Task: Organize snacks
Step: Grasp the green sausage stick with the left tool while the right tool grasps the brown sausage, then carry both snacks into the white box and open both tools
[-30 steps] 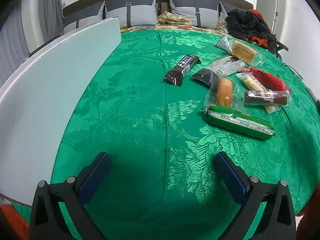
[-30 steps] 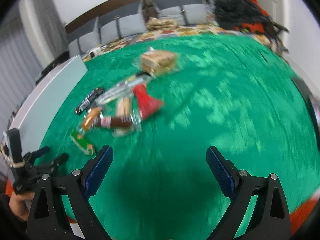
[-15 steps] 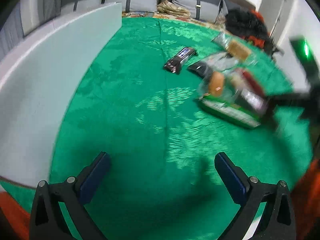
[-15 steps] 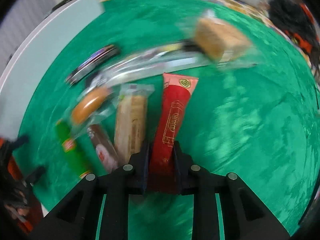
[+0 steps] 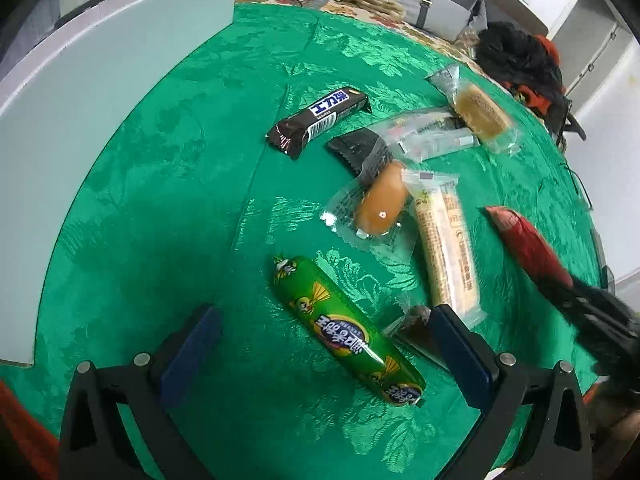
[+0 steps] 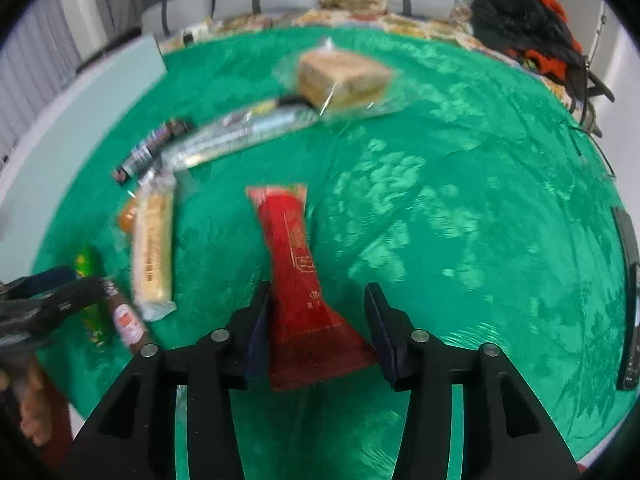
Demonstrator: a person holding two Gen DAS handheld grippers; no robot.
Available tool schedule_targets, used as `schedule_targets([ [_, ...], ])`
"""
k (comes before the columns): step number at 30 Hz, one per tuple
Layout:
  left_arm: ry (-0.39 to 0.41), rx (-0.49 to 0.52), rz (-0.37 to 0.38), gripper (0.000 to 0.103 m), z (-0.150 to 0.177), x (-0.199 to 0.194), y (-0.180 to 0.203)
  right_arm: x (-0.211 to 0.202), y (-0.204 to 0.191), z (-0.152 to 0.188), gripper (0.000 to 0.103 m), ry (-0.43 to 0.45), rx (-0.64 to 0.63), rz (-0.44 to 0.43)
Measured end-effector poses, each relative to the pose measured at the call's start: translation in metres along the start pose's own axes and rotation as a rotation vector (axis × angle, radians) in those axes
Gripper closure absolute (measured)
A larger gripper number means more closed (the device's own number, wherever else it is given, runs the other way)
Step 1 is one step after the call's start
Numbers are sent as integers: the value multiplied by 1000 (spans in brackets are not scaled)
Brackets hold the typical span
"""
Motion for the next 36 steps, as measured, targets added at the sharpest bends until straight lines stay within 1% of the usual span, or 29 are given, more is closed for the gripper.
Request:
schedule_targets([
  [1,-2,12,-13,0,2,0,-2,-6,2,1,49,13,-9,-7],
  [2,-17,30,-53,0,5,-1,-9,-10,5,2,47,22,-18,-18],
  [3,-15,44,-59,0,7,-1,-13,-15,8,5,47,26,-27,-31],
  [4,-6,49,-48,0,8,-3,-17,-18,10,7,47,22,-31,-39],
  [7,-16,16,-35,0,16,-11,-35,-18,8,16,47,6,-29,-48],
  [9,-20,15,-42,0,17,-14,-38,-18,-2,16,47,0,-26,-72],
  [10,-22,22,-46,1,18,-16,-38,-26,-9,21,47,1,-38,-95],
  [12,-21,42,-36,10,17,-16,-33,-34,-31,26,46,4,-102,-154],
  [14,-21,48,14,30,14,-14,-21,-36,-54,35,46,-30,-183,-212],
  [15,-25,54,19,33,13,-13,-15,-33,-67,40,46,-63,-224,-239],
  [18,-37,171,-27,55,10,-7,7,-18,-91,46,46,-138,-278,-287],
  [19,-31,200,-25,76,10,-7,12,-12,-96,47,46,-158,-296,-286],
  [20,-33,228,-36,81,11,-7,14,-3,-103,48,50,-189,-322,-281],
  [21,-32,233,-31,81,11,-7,13,4,-110,50,62,-217,-344,-282],
  [22,-34,226,-17,81,11,-8,11,10,-117,51,65,-239,-365,-278],
  [24,-34,202,7,81,12,-11,3,19,-127,50,76,-260,-398,-261],
  [25,-28,196,12,81,11,-13,-2,23,-131,50,78,-273,-411,-254],
  [26,-21,191,12,81,11,-17,-7,24,-135,48,83,-269,-421,-250],
  [29,9,172,19,81,8,-28,-18,22,-136,44,83,-292,-402,-231],
  [31,12,165,17,81,8,-29,-25,21,-136,43,82,-301,-423,-206],
  [33,5,155,15,81,9,-24,-30,24,-139,48,75,-310,-477,-161],
  [35,2,144,21,81,9,-20,-31,22,-146,52,70,-298,-496,-156],
  [36,3,141,26,81,10,-19,-31,23,-148,50,76,-297,-486,-153],
])
Point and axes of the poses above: each gripper's, at about its wrist camera, not at the fingertips, and x roughly the way its jaws point, y to its right, z to its underside, the point moved 7 cm from there along x, roughly the way its jaws point, and after that the axes turned 13 degrees about x, right-handed, at the moved point
